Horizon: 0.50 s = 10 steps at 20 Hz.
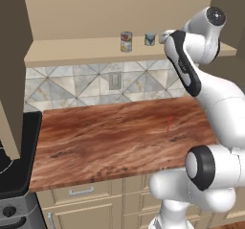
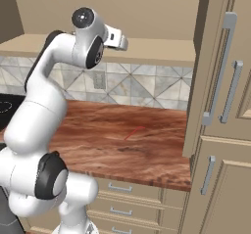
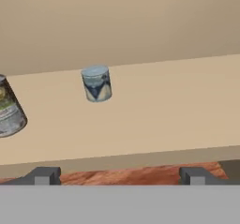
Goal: Restock the canned food cabinet by taking the new fresh canned food from the counter and placing it in the cabinet. Then, take the old canned food from the cabinet and place it on the counter.
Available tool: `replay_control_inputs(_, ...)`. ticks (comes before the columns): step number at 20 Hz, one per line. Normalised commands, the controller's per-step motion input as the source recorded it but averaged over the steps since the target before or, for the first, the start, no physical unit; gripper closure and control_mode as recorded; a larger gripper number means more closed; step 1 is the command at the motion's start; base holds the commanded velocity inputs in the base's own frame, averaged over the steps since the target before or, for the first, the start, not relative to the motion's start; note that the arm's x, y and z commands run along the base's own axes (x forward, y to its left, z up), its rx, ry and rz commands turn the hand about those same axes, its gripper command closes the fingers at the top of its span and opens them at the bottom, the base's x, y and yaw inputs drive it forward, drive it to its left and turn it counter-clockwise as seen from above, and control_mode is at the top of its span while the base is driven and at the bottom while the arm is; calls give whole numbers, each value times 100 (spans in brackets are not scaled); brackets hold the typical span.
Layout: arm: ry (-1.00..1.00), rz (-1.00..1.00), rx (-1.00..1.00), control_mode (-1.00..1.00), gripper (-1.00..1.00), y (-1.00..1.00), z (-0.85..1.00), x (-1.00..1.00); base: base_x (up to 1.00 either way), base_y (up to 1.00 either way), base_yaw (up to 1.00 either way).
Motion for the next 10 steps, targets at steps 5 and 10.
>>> replay_control_inputs(5, 0, 0, 0, -100, -100, 13, -23, 29, 0, 0, 0)
replay_control_inputs(10, 0, 0, 0, -100, -100, 18, -10, 48, 0, 0, 0)
